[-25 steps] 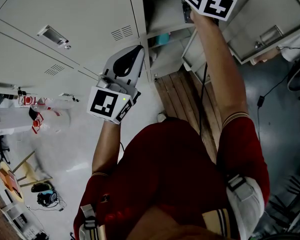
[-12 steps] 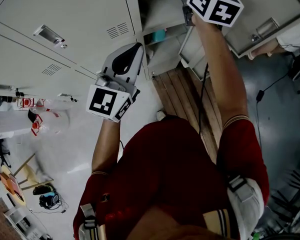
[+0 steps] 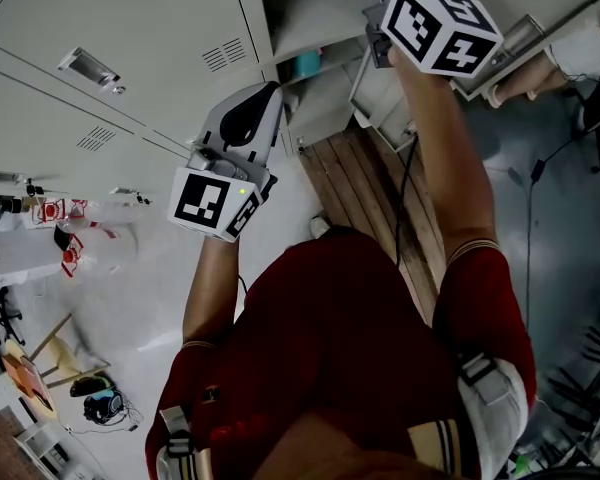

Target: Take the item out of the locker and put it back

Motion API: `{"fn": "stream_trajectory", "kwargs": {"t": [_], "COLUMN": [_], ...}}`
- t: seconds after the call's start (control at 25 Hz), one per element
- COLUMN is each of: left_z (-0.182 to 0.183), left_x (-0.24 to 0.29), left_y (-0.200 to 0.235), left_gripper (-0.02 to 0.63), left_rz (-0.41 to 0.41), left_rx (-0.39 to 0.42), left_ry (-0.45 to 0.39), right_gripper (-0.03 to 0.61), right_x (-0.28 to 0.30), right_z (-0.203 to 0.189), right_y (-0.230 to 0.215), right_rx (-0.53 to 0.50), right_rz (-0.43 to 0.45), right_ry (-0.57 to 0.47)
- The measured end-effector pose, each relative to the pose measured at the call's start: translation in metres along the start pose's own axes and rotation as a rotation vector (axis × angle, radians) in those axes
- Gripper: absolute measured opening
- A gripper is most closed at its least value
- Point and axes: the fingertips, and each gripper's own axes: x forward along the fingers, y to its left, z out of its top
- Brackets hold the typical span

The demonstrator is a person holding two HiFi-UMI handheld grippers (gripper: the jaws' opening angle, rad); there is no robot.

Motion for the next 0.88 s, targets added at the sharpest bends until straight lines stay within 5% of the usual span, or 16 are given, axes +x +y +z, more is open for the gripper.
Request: {"fn": "stream_trajectory", "kwargs": {"t": [0.88], "left_z": [-0.010], "left_x": [-0.007], "left_y": [-0.011], "left_gripper": [0.006], "left_rz": [0.002], "left_rx": [-0.021], "left_ry": [-0.001], "right_gripper": [0.038], "right_x": [-0.088], "right_z": [-0.003], "right_y": [0.016], "right_rx": [0.050], "right_rz": [0.056], "right_ry": [-0.065]}}
